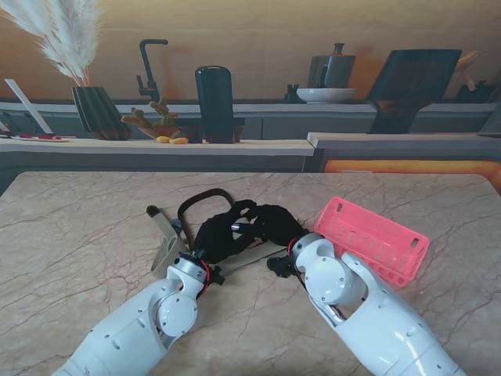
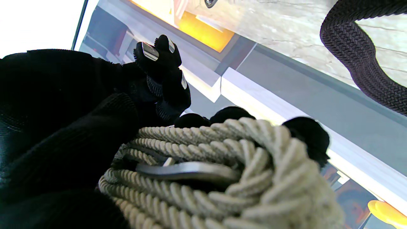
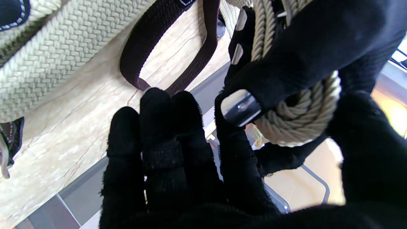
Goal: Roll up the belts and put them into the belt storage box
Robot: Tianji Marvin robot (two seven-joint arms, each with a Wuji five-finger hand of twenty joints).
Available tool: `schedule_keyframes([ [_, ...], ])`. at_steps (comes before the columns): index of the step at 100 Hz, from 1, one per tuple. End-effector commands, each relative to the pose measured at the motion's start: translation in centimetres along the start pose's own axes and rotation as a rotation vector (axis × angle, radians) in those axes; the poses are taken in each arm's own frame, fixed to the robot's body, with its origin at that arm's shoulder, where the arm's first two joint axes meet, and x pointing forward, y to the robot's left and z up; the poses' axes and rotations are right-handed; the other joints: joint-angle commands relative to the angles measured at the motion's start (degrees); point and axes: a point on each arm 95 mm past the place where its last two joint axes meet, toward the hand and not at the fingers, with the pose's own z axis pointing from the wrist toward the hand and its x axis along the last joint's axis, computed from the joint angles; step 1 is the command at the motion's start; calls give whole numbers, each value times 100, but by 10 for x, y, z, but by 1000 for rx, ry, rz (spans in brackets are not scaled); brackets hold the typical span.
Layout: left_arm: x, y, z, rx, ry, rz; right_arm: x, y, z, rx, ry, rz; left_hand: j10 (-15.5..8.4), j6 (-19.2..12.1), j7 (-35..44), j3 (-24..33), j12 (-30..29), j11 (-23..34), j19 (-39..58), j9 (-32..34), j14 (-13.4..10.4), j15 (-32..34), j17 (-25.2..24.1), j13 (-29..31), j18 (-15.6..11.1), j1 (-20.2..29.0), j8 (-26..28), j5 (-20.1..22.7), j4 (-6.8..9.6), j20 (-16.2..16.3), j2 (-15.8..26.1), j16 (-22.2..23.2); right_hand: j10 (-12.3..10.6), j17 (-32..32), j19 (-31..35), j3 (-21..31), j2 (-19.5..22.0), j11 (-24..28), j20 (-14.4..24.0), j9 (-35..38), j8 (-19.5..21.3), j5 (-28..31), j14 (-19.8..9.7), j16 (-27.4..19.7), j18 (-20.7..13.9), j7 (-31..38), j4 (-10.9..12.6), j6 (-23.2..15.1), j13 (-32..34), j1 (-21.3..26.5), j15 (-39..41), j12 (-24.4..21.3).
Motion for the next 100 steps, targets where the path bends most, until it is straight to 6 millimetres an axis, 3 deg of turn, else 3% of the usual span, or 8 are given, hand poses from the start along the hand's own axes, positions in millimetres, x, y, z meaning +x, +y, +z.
schedule_keyframes([
  [1, 8, 1, 3, 7, 18, -20, 3, -9, -1, 31, -4, 11, -361, -170, -180, 169, 143, 141, 698, -132, -574, 1223, 241, 373, -251, -30, -83, -195, -3, -40, -291, 458, -9, 88, 227, 535, -98, 98, 96, 227, 98, 361, -22, 7, -21, 289, 204, -485, 223, 664, 145, -40],
  [8, 9, 1, 3, 10, 18, -24, 3, -9, -1, 43, -15, 21, -371, -183, -183, 173, 145, 135, 702, -131, -579, 1219, 242, 373, -255, -29, -86, -198, -5, -41, -284, 456, -33, 135, 259, 563, -84, 61, 33, 373, -804, 196, -24, -61, -30, 1099, -270, -595, 318, 1387, 143, -111],
  [20, 10, 1, 2, 17, 15, -45, 2, -10, -1, 68, -32, 67, -386, -181, -177, 180, 150, 125, 705, -125, -588, 1211, 241, 372, -265, -40, -86, -188, -10, -44, -285, 451, -76, 203, 268, 553, 219, -41, -5, 754, -1651, 209, 17, -145, -4, 2158, -417, -697, 561, 2633, 80, -215],
  [33, 11, 1, 2, 27, 9, -71, 3, -10, 0, 64, -43, 104, -297, -213, -185, 164, 85, -86, 555, -263, -590, 1047, 205, 370, -264, -70, -94, -199, -20, -110, -270, 404, -84, 243, 359, 819, 285, 121, 22, 866, -1512, 350, 21, -71, -75, 2411, -512, -767, 655, 2879, 256, -144],
  [49, 8, 1, 3, 19, 20, -34, 3, -3, -4, -7, -36, 90, 119, -312, -456, 22, -779, -1874, -559, -1251, -211, -771, -953, -6, -83, 23, -257, -391, -58, 93, -259, 623, -124, 199, 383, 898, 385, 323, 20, 781, -1155, 273, -46, 16, -123, 2572, -549, -949, 598, 2904, 432, -37],
  [60, 5, 2, 4, 11, 18, -9, 6, 4, -11, -43, -22, 86, 255, -321, -524, 34, -1403, -2491, -986, -1694, -50, -1233, -1449, -492, -14, 69, -303, -476, 5, 248, -196, 755, -150, 170, 357, 852, 482, 390, 5, 715, -1045, 207, -79, 35, -150, 2600, -551, -977, 546, 2921, 458, 4],
  [88, -2, 4, 6, -14, -13, 38, 5, 18, -26, -149, -5, 56, 441, -293, -388, -112, -1887, -2896, -1492, -2034, 231, -1663, -2078, -1078, 140, 456, -247, -274, 57, 573, 123, 854, -173, 178, 355, 740, 598, 508, -5, 662, -875, 95, -134, 65, -194, 2663, -539, -1002, 541, 2952, 516, 73],
  [100, -5, 6, 7, -34, -33, 47, 5, 21, -29, -201, -2, 44, 548, -288, 69, -744, -1332, -2908, -1444, -1305, 287, -1621, -1947, -872, 182, 1116, 47, 476, -129, 735, 511, 766, -197, 207, 374, 699, 625, 534, -4, 656, -870, 82, -159, 69, -214, 2668, -536, -1028, 559, 2947, 537, 85],
])
